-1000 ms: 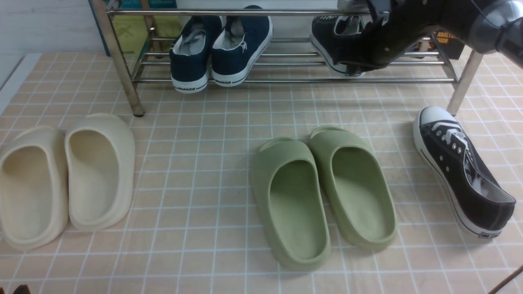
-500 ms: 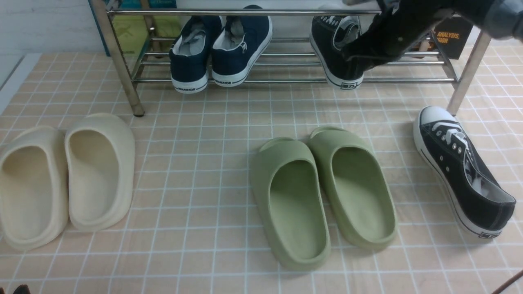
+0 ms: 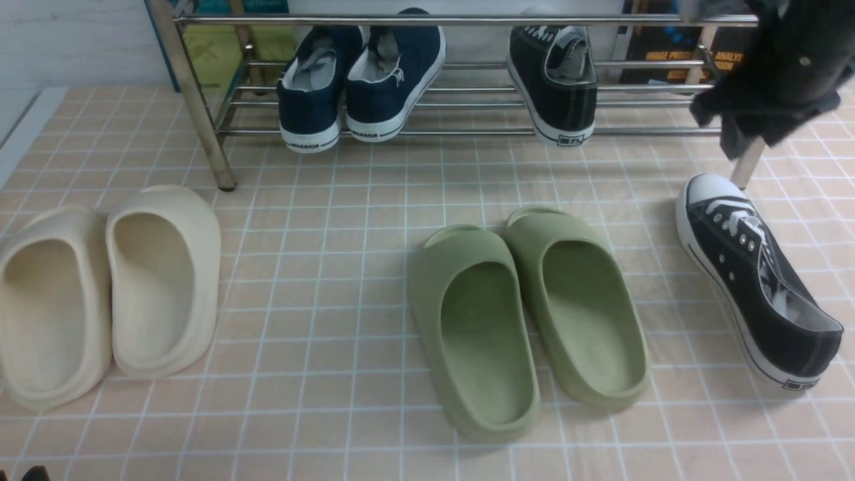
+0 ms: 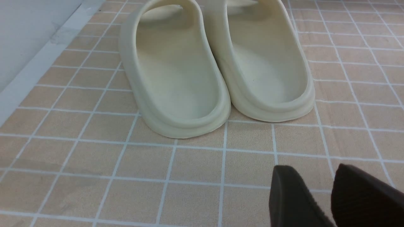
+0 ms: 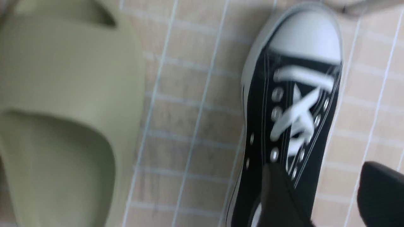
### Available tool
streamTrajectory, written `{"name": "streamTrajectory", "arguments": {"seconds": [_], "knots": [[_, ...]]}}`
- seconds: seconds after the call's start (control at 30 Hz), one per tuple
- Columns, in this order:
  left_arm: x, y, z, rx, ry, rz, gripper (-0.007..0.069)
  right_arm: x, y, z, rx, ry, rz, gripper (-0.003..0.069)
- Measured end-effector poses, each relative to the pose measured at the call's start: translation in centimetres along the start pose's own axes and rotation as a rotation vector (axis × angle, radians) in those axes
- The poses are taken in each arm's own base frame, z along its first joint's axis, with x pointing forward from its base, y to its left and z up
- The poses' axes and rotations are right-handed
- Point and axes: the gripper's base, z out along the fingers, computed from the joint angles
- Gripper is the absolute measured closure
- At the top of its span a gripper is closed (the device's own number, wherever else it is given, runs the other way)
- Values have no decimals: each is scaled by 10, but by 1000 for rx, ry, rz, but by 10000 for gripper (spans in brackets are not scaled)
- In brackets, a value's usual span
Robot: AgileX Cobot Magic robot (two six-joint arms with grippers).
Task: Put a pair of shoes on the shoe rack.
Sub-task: Use the right arm to grab the shoe closest to it, then use the right arm to put a shoe into the shoe rack
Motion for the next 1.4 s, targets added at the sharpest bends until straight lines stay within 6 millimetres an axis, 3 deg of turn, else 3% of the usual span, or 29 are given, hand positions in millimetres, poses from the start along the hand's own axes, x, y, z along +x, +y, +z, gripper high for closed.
{"name": "streamTrajectory", "arguments": {"seconds": [0.17,0.23,0.3,0.43,0.57,0.73,0.8,1.03,1.17,1.3,1.4], "knots": [[0,0,0,0,0,0,388,49,-1,41,-18,113,15,264],[0,0,0,0,0,0,388,55,1,50,-24,125,16,264],[0,0,0,0,0,0,388,71,4,71,-33,151,14,263],[0,0,0,0,0,0,388,84,6,89,-35,168,9,272],[0,0,0,0,0,0,388,88,6,100,-25,177,-5,343],[0,0,0,0,0,0,388,85,6,100,-22,141,-5,597],[0,0,0,0,0,0,388,84,6,100,-22,140,-4,647],[0,0,0,0,0,0,388,71,13,67,-30,112,-27,657],[0,0,0,0,0,0,388,48,29,21,-75,-27,-71,657],[0,0,0,0,0,0,388,25,32,9,-93,-109,-88,657],[0,0,0,0,0,1,388,9,33,17,-92,-115,-93,657]]}}
